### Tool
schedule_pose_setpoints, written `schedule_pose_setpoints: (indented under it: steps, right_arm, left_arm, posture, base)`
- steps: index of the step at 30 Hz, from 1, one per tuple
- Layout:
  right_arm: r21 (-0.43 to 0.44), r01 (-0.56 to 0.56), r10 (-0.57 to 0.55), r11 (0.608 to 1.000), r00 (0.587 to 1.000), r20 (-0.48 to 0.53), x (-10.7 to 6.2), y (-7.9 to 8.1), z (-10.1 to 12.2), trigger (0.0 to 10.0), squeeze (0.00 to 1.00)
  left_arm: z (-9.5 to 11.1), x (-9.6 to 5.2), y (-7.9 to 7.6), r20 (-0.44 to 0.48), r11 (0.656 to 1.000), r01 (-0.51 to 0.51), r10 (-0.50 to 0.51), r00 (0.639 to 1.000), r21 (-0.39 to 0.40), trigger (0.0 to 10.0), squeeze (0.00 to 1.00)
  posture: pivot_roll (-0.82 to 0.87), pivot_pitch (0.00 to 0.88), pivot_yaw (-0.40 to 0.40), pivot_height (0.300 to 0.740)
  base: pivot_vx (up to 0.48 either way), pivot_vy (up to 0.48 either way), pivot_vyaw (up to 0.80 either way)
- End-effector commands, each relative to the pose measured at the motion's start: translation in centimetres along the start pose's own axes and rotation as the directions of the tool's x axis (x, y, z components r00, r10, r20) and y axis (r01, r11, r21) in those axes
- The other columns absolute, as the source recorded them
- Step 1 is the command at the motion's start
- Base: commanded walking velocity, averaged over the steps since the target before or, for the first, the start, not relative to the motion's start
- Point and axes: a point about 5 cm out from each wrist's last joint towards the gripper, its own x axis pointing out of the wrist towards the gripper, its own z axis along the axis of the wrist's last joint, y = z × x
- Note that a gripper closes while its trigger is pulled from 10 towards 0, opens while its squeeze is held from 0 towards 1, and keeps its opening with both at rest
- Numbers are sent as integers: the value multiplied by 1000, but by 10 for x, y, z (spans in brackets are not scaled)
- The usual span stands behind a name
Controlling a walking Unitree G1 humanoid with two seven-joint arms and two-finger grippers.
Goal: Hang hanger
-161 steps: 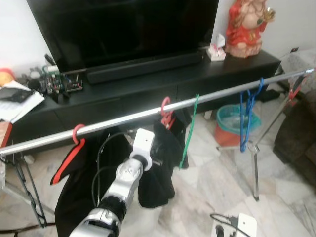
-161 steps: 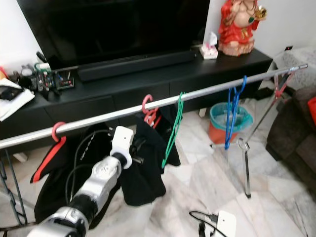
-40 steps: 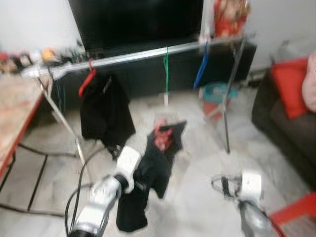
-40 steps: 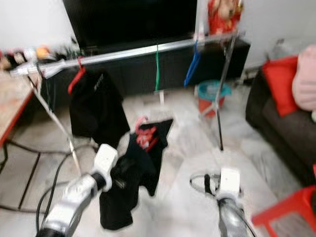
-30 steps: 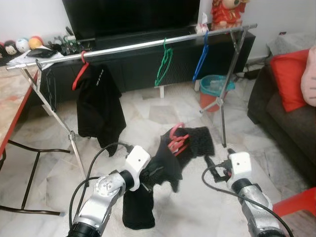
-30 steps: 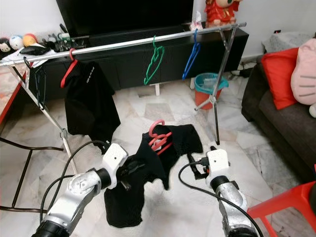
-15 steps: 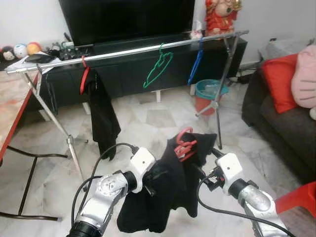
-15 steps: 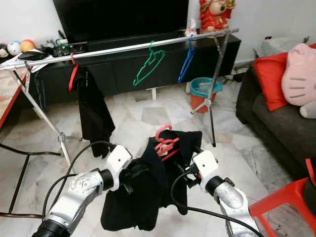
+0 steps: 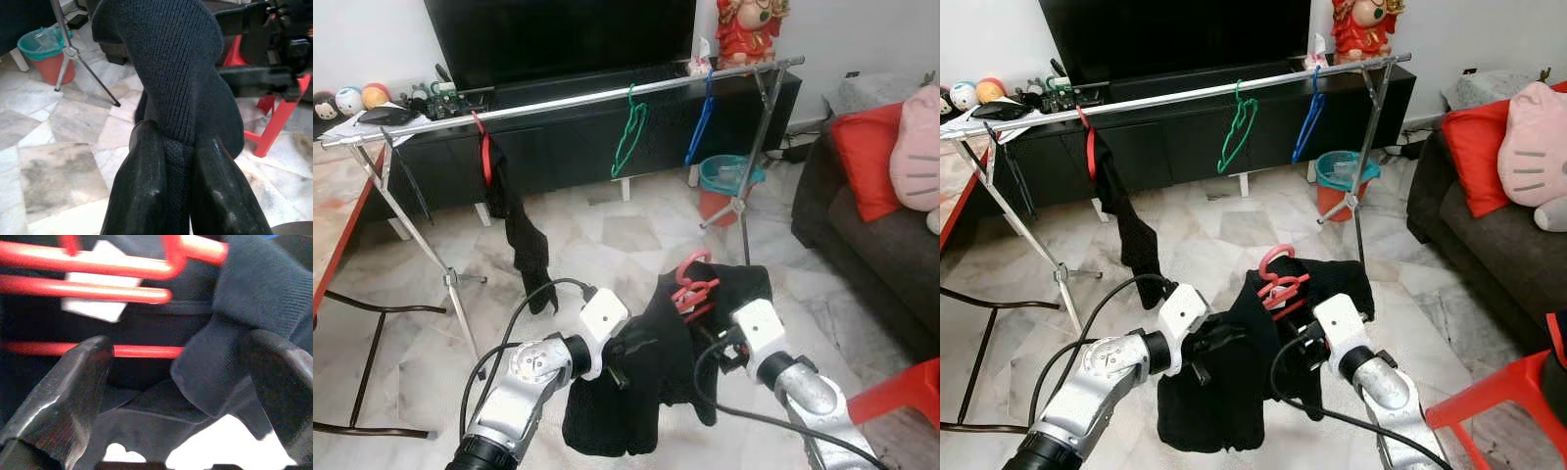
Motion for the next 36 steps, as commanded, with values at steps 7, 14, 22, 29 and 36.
schedule_pose_setpoints:
  steps: [7, 14, 22, 29, 36]
  right_arm:
    - [25, 98, -97, 995, 995, -24, 2, -10, 2, 10000, 0]
    - [36, 172, -169, 984, 983, -66, 5, -17, -3, 10000, 0]
    - [21, 151, -150, 988, 988, -38, 7, -12, 7, 10000, 0]
    - [-27, 140, -142, 990, 987, -72, 2, -11, 5, 10000, 0]
    - [-45, 146, -149, 988, 987, -67, -2, -10, 11, 10000, 0]
  left_arm:
    - [15, 1, -4, 46, 999, 44, -45, 998, 14, 10000, 0]
    - [18, -1, -3, 49, 998, 56, -57, 997, 12, 10000, 0]
    - [14, -2, 2, 22, 1000, 24, -24, 999, 20, 10000, 0]
    - [15, 1, 5, 25, 1000, -8, 7, 1000, 25, 10000, 0]
    - [16, 2, 8, 32, 999, -32, 31, 999, 26, 10000, 0]
  posture:
    - [3, 0, 38, 740]
    - [15, 0, 35, 740]
    - [10, 0, 38, 740]
    - [4, 0, 39, 740]
    - [0, 0, 38, 740]
  base:
    - [0, 0, 0]
    - [0, 0, 0]
    - [0, 0, 0]
    - [0, 0, 0]
    - [0, 0, 0]
